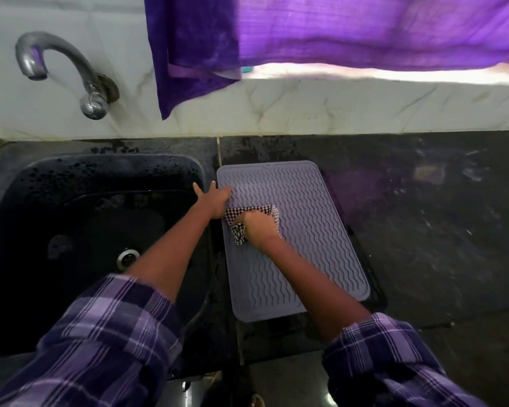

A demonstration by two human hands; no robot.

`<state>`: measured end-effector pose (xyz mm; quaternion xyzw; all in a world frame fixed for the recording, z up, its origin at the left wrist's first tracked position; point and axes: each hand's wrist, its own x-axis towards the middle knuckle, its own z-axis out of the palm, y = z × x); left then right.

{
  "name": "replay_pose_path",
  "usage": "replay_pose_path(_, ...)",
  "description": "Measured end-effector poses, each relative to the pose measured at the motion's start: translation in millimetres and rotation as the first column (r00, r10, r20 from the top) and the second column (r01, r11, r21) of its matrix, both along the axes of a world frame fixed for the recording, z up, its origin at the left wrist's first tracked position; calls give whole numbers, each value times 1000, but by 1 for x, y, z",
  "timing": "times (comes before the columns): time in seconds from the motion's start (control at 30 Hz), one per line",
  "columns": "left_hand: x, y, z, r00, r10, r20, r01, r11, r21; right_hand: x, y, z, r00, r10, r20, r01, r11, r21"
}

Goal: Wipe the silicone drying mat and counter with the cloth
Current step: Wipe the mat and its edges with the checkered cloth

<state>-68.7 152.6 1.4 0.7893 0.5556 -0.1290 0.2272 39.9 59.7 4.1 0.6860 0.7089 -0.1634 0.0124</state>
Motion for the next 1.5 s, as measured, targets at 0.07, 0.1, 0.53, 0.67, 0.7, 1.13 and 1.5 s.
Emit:
replay_pose_path(0.07, -4, -15, -1, 998, -57, 11, 56, 993, 104, 0, 0, 3, 1000, 7, 28, -8, 1000, 20)
replay_pose_path(0.1, -7, -24, -2, 998, -67, 2, 66, 992, 107, -2, 0, 5, 999, 10, 37, -10, 1000, 17)
replay_pose_path(0.53, -10, -44, -3, 989, -86, -117, 85, 996, -19, -9, -74, 14, 977, 130, 167, -94, 974, -207)
replay_pose_path(0.67, -17, -60, -1, 998, 2, 62, -5, 998, 60, 9, -63, 40, 996, 91, 15, -80, 931, -355)
replay_pose_path(0.7, -19, -62, 1, 994, 40, 103, -48, 995, 85, 14, -53, 45, 999, 13, -32, -23, 944, -330)
replay_pose_path(1.13, -30, -66, -5, 987, 4, 160, -17, 997, 79, -24, -19, 6, 994, 64, 84, -59, 997, -55)
replay_pose_path(1.5, -8, -63, 8, 955, -152, -253, 161, 987, 15, -19, -59, -1, 980, 165, 114, -156, 984, -84)
